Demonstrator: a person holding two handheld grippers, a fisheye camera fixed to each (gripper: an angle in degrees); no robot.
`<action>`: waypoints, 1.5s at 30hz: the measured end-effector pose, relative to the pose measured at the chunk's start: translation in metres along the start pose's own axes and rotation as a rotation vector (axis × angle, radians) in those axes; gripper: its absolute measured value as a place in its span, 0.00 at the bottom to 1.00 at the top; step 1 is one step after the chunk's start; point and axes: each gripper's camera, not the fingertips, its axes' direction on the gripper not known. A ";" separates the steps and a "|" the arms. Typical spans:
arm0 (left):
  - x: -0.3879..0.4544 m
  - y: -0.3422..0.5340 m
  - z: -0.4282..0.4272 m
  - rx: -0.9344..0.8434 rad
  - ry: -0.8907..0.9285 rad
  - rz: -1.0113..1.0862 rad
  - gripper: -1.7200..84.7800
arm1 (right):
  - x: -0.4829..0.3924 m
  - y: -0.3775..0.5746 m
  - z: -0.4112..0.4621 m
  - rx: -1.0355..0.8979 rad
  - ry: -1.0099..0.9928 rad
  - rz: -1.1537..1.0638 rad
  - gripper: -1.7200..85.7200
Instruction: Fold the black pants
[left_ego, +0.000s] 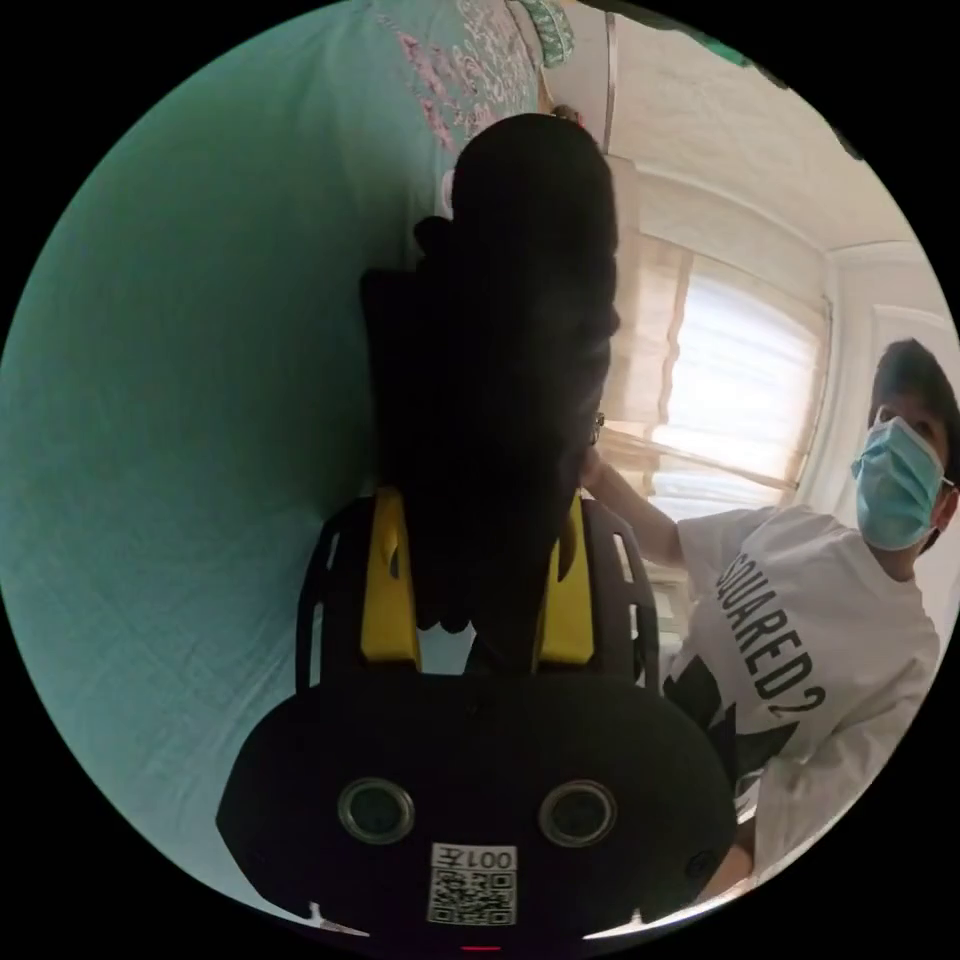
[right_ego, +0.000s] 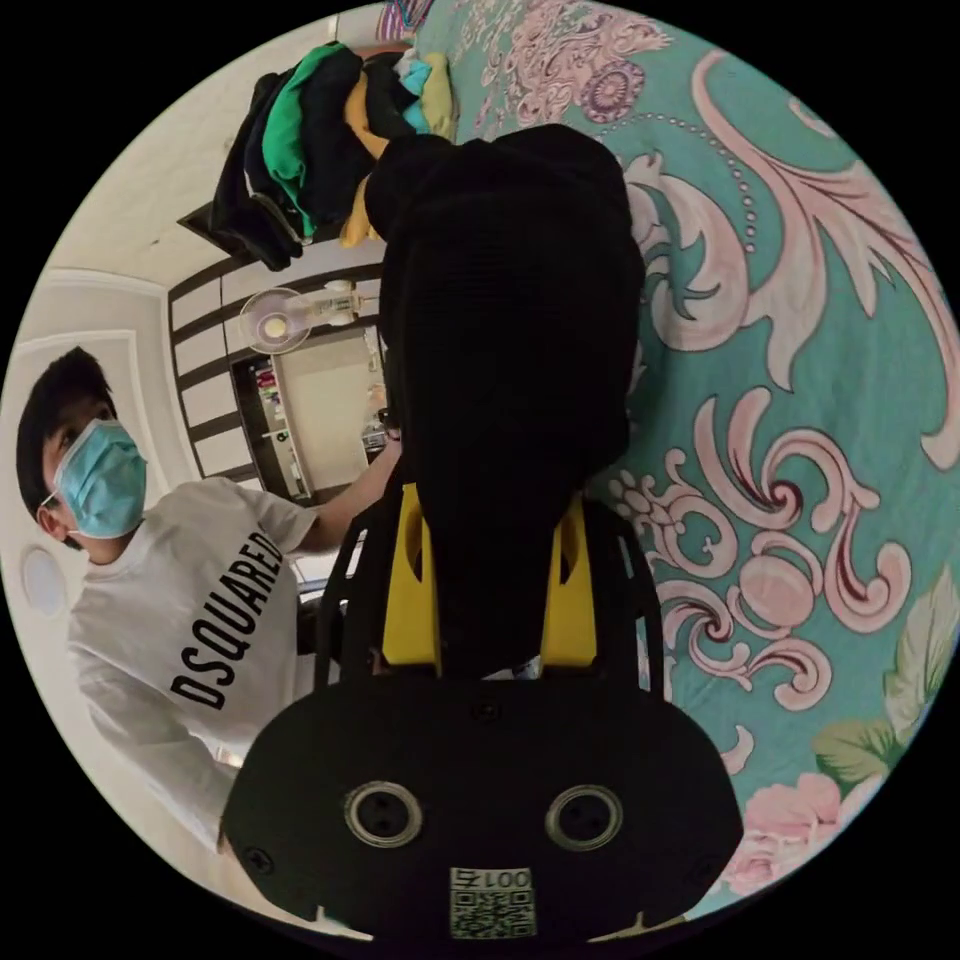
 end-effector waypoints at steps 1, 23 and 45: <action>-0.012 0.005 0.002 0.002 0.040 -0.004 0.19 | 0.000 -0.004 0.000 -0.017 -0.064 -0.022 0.18; -0.023 0.126 -0.039 0.211 -0.339 -0.061 0.14 | -0.069 -0.077 0.145 -0.123 -0.051 -0.195 0.13; 0.220 0.102 0.433 0.163 -1.655 0.103 0.01 | -0.282 0.340 0.182 0.297 1.471 -0.906 0.02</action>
